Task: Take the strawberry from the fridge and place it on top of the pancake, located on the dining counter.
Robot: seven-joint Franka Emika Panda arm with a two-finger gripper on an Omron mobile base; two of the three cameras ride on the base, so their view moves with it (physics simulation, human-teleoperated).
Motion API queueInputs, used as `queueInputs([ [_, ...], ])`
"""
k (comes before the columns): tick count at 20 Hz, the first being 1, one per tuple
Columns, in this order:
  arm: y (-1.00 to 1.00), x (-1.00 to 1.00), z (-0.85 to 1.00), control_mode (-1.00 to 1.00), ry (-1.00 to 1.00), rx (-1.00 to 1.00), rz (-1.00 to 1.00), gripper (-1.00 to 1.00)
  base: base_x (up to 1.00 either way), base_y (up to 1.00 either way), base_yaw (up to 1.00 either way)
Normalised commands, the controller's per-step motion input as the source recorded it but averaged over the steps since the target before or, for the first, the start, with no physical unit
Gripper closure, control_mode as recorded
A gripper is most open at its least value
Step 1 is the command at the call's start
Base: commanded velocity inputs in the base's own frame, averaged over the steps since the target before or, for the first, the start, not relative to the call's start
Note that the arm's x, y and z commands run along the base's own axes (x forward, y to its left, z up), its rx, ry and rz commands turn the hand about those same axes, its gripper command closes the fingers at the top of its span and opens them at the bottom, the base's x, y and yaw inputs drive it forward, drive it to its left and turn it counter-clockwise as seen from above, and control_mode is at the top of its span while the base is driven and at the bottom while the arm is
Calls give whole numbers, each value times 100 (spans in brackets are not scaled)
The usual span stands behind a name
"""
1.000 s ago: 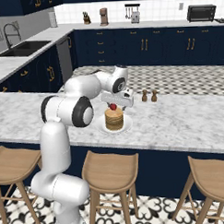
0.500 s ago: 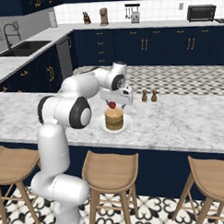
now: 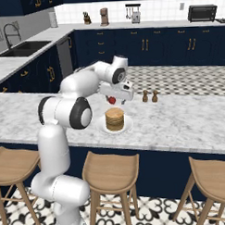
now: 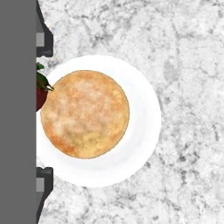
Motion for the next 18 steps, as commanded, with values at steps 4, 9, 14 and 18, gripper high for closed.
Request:
queueInputs([
  [4,3,0,-43,-100,3,0,0,-100,0,0,0],
  [9,0,-2,-25,-100,1,0,0,-100,0,0,0],
  [14,0,0,-21,-100,14,-2,0,-100,0,0,0],
  [18,0,0,-23,-100,11,0,0,-100,0,0,0],
])
